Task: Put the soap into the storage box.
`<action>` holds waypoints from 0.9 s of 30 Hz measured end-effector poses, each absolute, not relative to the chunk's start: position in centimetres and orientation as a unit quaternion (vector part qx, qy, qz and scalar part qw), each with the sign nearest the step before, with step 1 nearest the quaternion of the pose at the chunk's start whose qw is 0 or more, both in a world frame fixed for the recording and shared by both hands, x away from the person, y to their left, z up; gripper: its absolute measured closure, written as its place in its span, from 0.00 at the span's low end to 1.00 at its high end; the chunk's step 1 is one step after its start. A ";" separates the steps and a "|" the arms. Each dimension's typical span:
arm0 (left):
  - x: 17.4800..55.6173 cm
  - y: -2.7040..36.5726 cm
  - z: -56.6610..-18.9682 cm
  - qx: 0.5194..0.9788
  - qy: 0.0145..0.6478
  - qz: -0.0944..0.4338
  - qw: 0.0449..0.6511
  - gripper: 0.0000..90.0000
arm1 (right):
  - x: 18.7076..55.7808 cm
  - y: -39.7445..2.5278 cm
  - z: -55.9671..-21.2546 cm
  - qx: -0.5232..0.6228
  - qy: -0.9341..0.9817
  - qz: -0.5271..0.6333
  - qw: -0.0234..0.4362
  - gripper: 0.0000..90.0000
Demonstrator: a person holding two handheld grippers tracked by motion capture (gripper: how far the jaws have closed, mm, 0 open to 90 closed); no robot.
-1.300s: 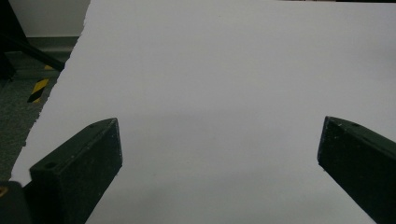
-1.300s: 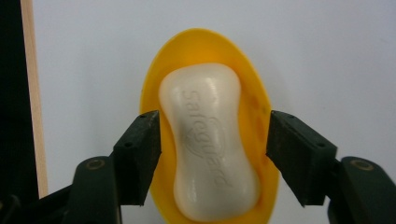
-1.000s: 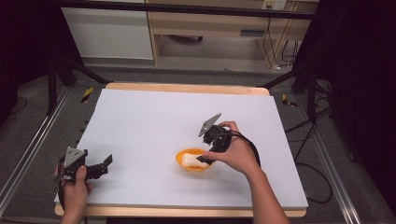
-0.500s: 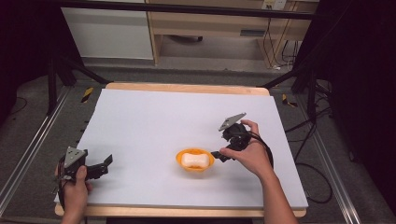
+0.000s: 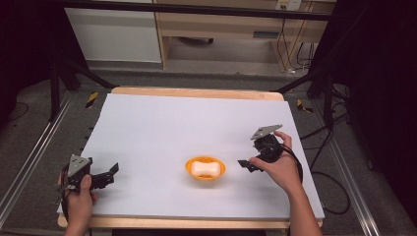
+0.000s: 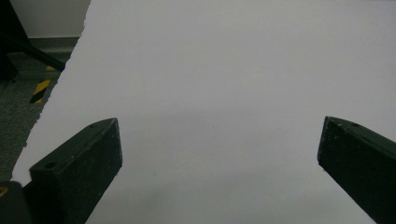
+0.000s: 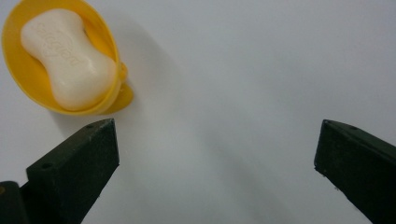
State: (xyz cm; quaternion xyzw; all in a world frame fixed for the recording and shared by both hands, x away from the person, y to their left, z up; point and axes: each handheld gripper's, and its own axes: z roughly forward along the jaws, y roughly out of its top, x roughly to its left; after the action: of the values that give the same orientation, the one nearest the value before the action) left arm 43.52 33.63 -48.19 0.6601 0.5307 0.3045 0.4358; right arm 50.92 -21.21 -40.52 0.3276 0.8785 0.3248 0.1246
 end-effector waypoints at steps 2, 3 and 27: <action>43.5 33.6 -48.2 0.660 0.531 0.305 0.436 0.00 | 50.8 -21.5 -40.7 0.335 0.876 0.324 0.127 0.01; 43.5 33.6 -48.2 0.660 0.531 0.305 0.436 0.00 | 50.7 -22.0 -40.9 0.339 0.873 0.325 0.128 0.01; 43.5 33.6 -48.2 0.659 0.530 0.306 0.436 0.00 | 47.4 -30.2 -44.5 0.420 0.824 0.348 0.155 0.01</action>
State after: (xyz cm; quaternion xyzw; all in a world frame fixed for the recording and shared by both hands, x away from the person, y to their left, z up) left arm 43.47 33.60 -48.19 0.6593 0.5300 0.3064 0.4365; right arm 47.40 -30.17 -44.52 0.4199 0.8238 0.3480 0.1549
